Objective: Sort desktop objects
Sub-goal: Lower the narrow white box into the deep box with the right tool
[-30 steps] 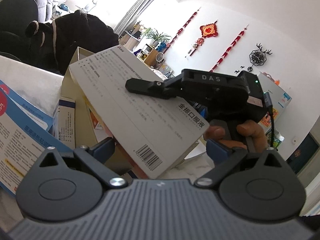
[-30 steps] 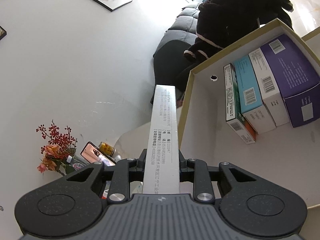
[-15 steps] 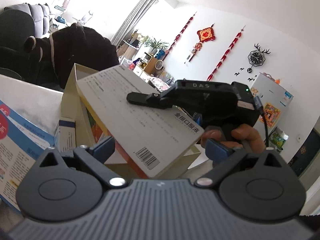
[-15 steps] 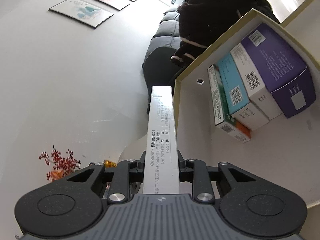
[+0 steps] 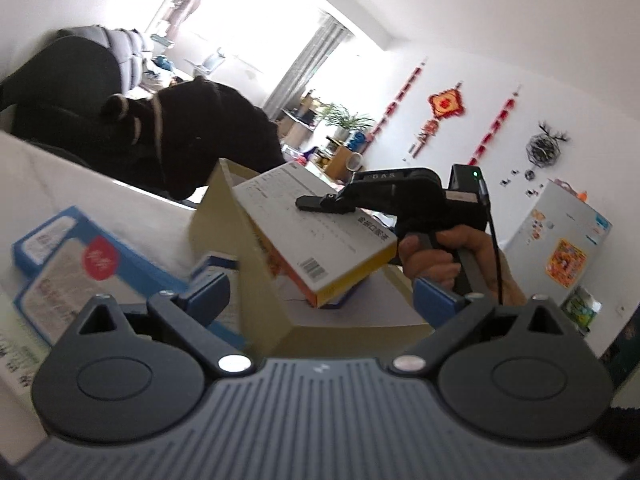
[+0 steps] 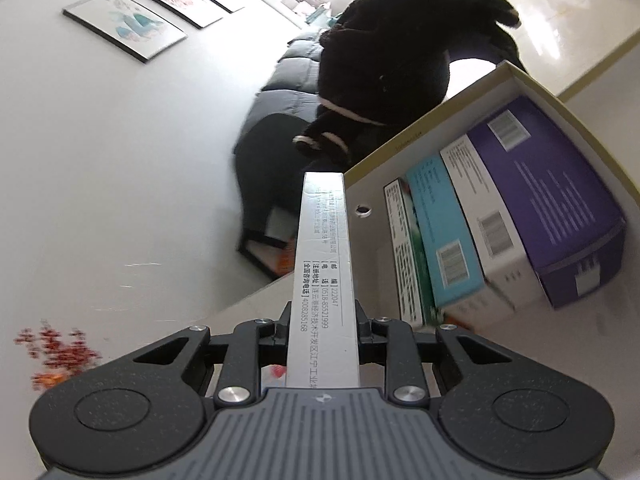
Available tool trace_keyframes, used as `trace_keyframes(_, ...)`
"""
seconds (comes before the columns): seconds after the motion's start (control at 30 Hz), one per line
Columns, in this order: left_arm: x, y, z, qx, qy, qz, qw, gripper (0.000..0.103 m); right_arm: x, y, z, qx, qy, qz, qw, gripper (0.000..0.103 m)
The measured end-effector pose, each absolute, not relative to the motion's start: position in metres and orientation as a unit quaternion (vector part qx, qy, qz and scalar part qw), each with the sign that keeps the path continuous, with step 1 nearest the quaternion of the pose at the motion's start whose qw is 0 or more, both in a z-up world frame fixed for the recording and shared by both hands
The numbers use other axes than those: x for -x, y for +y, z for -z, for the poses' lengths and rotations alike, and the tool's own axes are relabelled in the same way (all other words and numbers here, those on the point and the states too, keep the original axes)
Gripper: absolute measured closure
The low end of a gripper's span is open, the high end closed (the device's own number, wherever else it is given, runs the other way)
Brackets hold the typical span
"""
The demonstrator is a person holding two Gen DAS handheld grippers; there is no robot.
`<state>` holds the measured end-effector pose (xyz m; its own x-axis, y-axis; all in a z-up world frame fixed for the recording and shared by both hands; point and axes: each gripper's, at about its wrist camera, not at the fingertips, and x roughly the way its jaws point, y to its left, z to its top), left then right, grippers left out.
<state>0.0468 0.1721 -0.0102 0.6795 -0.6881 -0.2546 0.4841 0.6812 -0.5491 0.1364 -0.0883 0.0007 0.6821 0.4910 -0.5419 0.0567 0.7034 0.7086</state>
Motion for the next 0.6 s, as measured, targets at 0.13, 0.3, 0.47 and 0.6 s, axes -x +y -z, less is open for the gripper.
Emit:
trace_keyframes(0.13,-0.048,0.186,0.018,0.241,0.235,0.306,0.891,0.004,-0.158,-0.076,0.009,-0.355,0.387,-0.102,0.845,0.075)
trace_keyframes(0.3,-0.05,0.195,0.022,0.25,0.237,0.3,0.889,0.004,-0.179,-0.068,0.02,-0.361,0.395,-0.074,0.842,0.075)
trace_keyframes(0.47,-0.055,0.195,0.025,0.253,0.242,0.301,0.887,0.004,-0.193,-0.058,0.026,-0.345,0.398,-0.053,0.848,0.075)
trace_keyframes(0.6,-0.055,0.198,0.03,0.256,0.246,0.299,0.886,0.004,-0.202,-0.043,0.028,-0.308,0.401,-0.041,0.862,0.074)
